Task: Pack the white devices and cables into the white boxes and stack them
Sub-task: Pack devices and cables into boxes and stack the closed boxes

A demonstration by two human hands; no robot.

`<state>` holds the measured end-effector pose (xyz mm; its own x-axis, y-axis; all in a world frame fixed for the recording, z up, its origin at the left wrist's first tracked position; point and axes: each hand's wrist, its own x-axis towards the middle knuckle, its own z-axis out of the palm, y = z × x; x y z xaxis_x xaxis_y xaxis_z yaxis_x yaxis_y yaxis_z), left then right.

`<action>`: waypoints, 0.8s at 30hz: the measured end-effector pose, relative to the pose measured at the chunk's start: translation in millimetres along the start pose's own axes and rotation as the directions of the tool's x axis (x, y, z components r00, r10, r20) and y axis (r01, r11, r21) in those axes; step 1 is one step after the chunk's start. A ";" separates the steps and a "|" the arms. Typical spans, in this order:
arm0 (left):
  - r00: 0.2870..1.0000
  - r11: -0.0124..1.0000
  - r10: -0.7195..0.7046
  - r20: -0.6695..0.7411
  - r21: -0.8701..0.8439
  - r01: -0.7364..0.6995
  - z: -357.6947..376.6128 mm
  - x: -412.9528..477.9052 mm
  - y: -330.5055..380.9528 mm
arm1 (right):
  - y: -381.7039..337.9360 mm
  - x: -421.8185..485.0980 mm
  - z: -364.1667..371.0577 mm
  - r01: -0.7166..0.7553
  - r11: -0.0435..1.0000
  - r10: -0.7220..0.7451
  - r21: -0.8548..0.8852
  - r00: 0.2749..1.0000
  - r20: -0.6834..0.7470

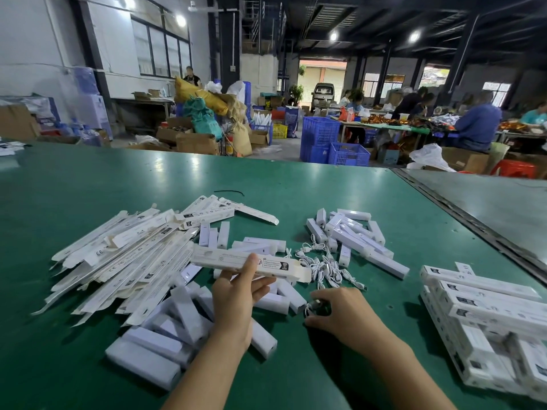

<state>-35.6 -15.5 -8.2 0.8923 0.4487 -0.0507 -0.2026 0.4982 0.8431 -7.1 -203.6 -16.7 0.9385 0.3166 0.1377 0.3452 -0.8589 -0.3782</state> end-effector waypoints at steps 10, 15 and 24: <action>0.999 0.999 0.034 -0.030 0.024 -0.034 -1.1 2.7 -2.0 | -6.2 -3.8 -10.3 -0.034 0.923 0.146 0.383 0.952 -0.268; 0.997 0.995 0.074 -0.034 0.071 -0.072 0.5 3.2 -4.7 | -17.0 -8.5 -17.0 0.090 0.851 0.046 0.517 0.968 -0.245; 0.982 0.969 0.167 0.089 0.170 -0.180 1.5 -4.1 -7.0 | -22.2 -4.9 -10.3 -0.008 0.752 0.184 0.660 0.963 -0.198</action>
<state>-37.2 -21.9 -13.1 0.8782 0.4577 0.1387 -0.2884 0.2754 0.9171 -19.4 -190.2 0.5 0.9675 0.0669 0.2440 0.2507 -0.3828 -0.8892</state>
